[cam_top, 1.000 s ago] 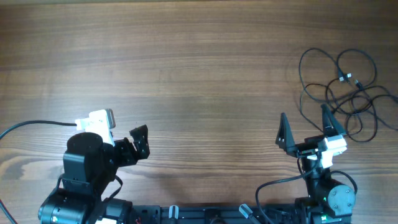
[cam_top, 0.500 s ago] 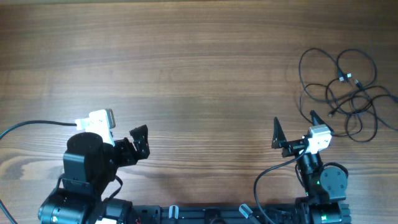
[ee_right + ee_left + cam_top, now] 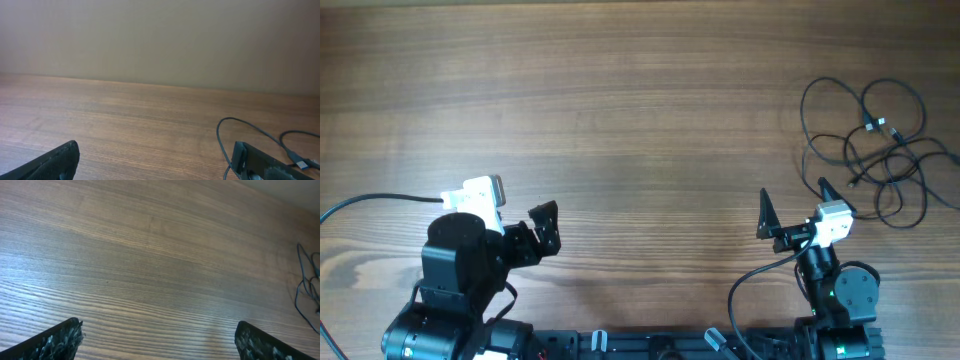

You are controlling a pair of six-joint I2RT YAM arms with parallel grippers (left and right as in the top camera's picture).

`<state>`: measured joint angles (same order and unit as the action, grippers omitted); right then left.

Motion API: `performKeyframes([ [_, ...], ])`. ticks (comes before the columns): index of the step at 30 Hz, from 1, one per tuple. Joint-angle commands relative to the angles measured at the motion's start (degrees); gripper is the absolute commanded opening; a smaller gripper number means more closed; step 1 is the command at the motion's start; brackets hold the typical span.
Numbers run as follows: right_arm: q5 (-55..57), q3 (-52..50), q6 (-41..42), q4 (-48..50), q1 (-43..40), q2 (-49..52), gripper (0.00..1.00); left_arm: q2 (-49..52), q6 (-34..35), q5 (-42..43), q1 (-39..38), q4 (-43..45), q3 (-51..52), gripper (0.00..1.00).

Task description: Untangle cables

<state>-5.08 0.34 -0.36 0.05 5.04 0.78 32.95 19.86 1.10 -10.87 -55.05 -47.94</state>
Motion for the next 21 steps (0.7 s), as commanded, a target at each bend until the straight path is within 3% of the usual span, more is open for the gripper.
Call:
performKeyframes([
  [1, -0.9, 0.0, -1.0, 0.3, -0.2, -0.6, 1.0, -0.3, 0.5, -0.8, -0.3, 0.0, 0.3, 1.0],
  [5, -0.9, 0.0, -1.0, 0.3, -0.2, -0.6, 1.0, -2.5, 0.0, -1.2, 0.3, -2.1, 0.9, 1.0],
  [8, -0.9, 0.0, -1.0, 0.3, -0.2, -0.6, 1.0, -7.8, -0.1, -1.2, 0.3, 3.8, 6.9, 1.0],
  [12, -0.9, 0.0, -1.0, 0.3, -0.2, -0.6, 1.0, -18.3, 0.6, 0.9, 0.3, 17.7, 21.7, 1.0],
  [16, -0.9, 0.0, -1.0, 0.3, -0.2, -0.6, 1.0, -29.2, 0.5, 3.1, 0.8, 43.3, 38.2, 1.0],
  [21, -0.9, 0.0, -1.0, 0.3, -0.2, -0.6, 1.0, -32.8, -0.5, 0.4, 1.5, 59.9, 44.6, 1.0],
])
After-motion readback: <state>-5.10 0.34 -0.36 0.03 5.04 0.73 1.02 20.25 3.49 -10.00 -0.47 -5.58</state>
